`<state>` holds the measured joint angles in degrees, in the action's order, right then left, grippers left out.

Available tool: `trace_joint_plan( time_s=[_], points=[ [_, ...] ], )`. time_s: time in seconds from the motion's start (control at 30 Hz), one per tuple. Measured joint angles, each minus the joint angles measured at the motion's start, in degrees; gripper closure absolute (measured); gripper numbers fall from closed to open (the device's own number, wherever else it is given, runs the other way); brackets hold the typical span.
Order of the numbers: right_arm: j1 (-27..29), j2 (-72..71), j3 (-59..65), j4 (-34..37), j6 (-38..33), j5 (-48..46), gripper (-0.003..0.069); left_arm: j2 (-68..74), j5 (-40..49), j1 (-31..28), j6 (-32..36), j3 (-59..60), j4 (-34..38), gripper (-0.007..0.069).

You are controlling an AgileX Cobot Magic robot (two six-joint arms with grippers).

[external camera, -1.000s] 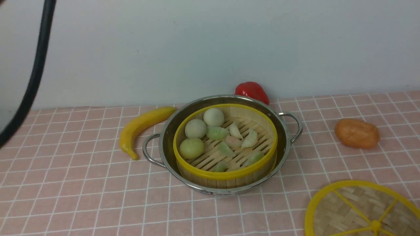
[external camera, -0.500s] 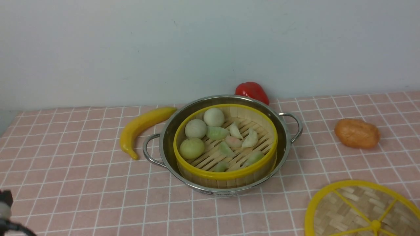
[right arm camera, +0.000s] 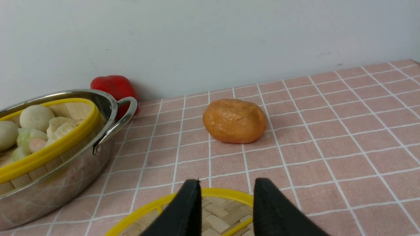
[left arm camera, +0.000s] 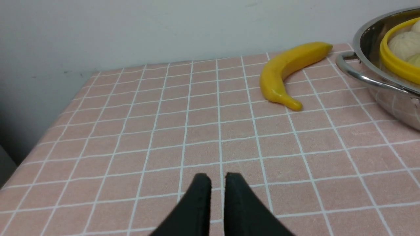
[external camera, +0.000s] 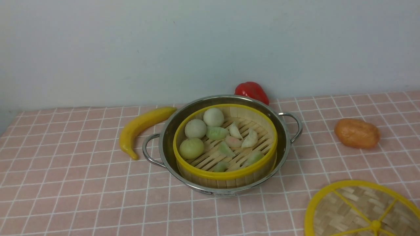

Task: Place the steamer in the pot on the pink tablecloth, and put the lid on the steamer.
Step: 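Move the gripper down to the bamboo steamer lid and grasp its center knob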

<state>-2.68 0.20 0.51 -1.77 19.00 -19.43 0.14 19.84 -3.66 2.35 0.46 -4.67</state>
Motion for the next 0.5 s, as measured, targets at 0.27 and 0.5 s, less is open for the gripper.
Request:
trace_joint_plan(
  time_s=[0.27, 0.5],
  points=[
    [0.0, 0.0, 0.0, 0.0, 0.0, 0.0, 0.0416, -0.1, 0.0, 0.0, 0.0, 0.0, 0.0, 0.0539],
    [0.0, 0.0, 0.0, 0.0, 0.0, 0.0, 0.0416, -0.1, 0.0, 0.0, 0.0, 0.0, 0.0, 0.0529]
  ],
)
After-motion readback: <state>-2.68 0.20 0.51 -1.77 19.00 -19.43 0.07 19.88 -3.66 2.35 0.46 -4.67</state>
